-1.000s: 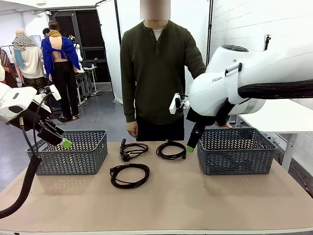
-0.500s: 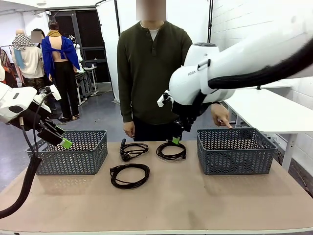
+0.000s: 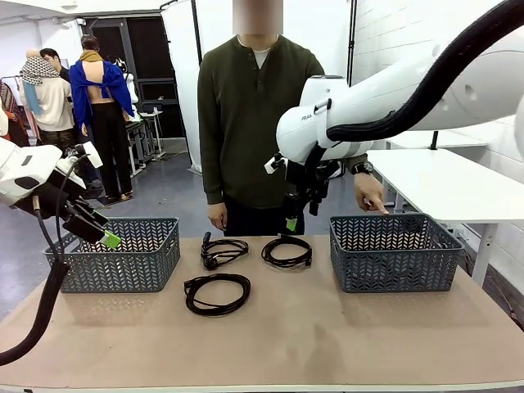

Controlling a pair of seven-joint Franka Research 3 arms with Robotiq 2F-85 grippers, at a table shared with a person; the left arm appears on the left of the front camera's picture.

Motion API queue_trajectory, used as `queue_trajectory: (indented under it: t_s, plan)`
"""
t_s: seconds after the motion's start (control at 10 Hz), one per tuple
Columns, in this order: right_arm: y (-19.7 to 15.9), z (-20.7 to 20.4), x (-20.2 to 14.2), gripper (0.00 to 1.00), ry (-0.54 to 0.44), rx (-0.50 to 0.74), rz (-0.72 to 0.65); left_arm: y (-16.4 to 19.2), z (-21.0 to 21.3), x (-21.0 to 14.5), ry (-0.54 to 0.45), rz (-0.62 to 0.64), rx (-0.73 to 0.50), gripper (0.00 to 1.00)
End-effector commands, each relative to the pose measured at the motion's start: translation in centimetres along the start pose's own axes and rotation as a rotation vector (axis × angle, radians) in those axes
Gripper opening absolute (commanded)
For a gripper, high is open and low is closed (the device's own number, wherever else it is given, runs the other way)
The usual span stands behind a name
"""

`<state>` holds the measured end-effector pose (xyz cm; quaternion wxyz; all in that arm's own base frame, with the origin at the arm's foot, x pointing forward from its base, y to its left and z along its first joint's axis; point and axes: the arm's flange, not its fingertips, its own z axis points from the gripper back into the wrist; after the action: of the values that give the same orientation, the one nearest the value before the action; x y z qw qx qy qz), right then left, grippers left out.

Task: Organize the cables according to human instructions.
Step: Pick up a bundle of cables and place it in the basket indicated by the human.

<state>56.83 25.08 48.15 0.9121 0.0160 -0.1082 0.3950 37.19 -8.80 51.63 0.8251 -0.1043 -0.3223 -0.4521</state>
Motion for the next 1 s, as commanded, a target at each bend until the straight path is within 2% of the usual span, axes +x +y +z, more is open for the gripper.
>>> queue_trajectory:
  t_s: [0.0,0.9]
  plan:
    - [-0.37,-0.25,1.16,1.00,0.032,-0.006,-0.043,0.21,-0.02,-0.14,-0.010,-0.001,-0.012,1.00]
    - [-0.31,-0.44,0.61,1.00,0.012,0.013,-0.014,0.21,-0.02,-0.14,-0.010,-0.001,-0.012,1.00]
